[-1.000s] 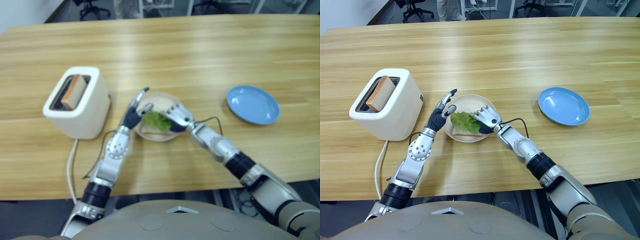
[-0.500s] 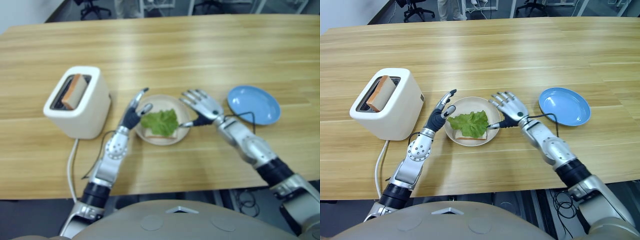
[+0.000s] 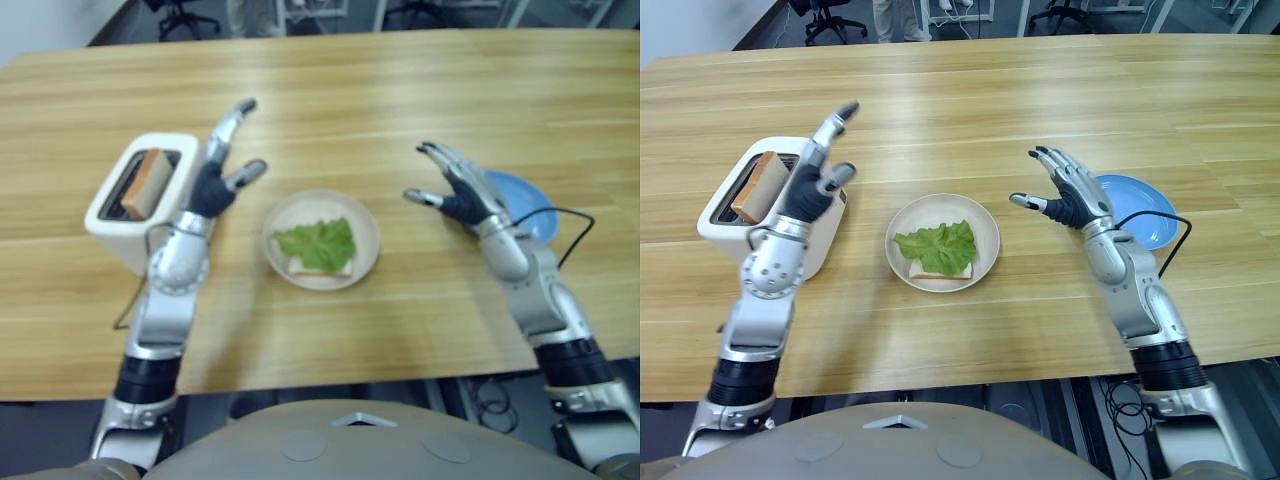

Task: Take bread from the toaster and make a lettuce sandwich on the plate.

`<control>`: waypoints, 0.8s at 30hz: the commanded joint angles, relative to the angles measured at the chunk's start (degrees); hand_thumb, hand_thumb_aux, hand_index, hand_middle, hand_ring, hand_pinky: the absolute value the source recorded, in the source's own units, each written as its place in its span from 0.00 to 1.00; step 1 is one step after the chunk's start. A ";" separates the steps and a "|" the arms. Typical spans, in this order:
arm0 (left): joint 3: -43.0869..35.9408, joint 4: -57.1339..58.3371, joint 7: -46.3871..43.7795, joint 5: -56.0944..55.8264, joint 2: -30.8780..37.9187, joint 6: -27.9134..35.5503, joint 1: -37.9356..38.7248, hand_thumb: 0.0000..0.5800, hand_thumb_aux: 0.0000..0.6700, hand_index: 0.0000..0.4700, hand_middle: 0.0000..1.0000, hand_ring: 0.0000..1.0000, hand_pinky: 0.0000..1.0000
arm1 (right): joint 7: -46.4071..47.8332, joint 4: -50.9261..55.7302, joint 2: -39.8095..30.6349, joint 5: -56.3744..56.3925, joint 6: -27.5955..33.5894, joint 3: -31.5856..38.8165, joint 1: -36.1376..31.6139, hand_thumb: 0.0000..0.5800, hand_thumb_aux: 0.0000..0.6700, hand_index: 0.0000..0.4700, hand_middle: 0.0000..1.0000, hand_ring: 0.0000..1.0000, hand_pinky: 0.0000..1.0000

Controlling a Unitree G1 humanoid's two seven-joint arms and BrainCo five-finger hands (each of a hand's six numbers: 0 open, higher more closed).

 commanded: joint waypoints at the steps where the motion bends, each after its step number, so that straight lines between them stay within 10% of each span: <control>1: 5.66 -5.03 -3.45 1.12 5.65 1.97 -1.70 0.00 0.00 0.00 0.00 0.00 0.00 | 3.58 5.74 3.66 10.26 -1.09 -3.07 0.54 0.00 0.00 0.00 0.00 0.00 0.00; 12: 17.10 3.96 -9.05 15.33 28.27 1.92 4.99 0.00 0.00 0.00 0.00 0.00 0.00 | 6.42 12.74 7.04 17.91 -2.73 -5.98 1.82 0.00 0.00 0.00 0.00 0.00 0.00; 24: 7.60 11.90 -11.81 20.58 22.12 10.10 12.72 0.00 0.00 0.00 0.00 0.00 0.00 | 6.34 11.80 7.18 17.92 -2.39 -6.71 1.94 0.00 0.00 0.00 0.00 0.00 0.00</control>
